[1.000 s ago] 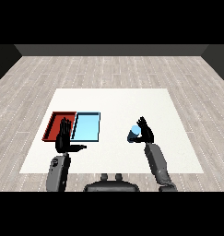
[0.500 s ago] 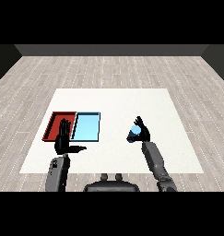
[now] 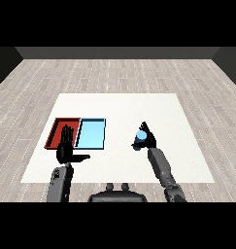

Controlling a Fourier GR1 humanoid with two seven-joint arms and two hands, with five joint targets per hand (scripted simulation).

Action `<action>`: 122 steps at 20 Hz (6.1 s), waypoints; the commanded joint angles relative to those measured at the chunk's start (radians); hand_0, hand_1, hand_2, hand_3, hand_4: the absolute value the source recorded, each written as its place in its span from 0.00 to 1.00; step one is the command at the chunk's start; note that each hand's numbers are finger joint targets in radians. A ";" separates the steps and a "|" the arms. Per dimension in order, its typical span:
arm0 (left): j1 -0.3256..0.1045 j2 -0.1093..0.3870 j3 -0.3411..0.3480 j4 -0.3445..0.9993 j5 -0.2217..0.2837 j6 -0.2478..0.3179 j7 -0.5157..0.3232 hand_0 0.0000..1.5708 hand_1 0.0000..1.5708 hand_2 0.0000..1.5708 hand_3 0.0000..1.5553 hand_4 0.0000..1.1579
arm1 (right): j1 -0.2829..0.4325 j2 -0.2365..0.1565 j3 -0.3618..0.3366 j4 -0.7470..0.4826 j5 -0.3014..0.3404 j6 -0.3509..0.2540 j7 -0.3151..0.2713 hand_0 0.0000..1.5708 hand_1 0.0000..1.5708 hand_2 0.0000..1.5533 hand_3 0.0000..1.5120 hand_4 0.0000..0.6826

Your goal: Pick the blue can and put it in the blue box

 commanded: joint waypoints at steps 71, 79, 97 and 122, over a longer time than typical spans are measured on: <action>-0.461 -0.031 -0.435 0.621 0.132 0.280 0.042 0.00 0.00 0.00 0.00 0.00 | -0.072 0.032 0.428 -0.494 -0.008 -0.397 0.149 0.89 0.89 0.93 0.93 0.98; -0.487 -0.030 -0.510 0.608 0.185 0.345 0.030 0.00 0.00 0.00 0.00 0.00 | -0.015 0.032 0.567 -0.432 -0.023 -0.449 0.014 0.90 0.90 0.92 0.92 0.96; -0.559 -0.030 -0.616 0.646 0.003 0.564 0.072 0.20 0.20 0.33 0.11 0.00 | -0.147 0.032 0.699 -0.467 -0.113 -0.551 0.128 0.93 0.93 0.95 0.93 0.87; -0.436 -0.002 -0.545 0.645 0.138 0.491 0.012 1.00 1.00 0.98 0.95 0.66 | -0.150 0.032 0.668 -0.482 -0.223 -0.513 0.149 0.69 0.69 0.72 0.53 0.00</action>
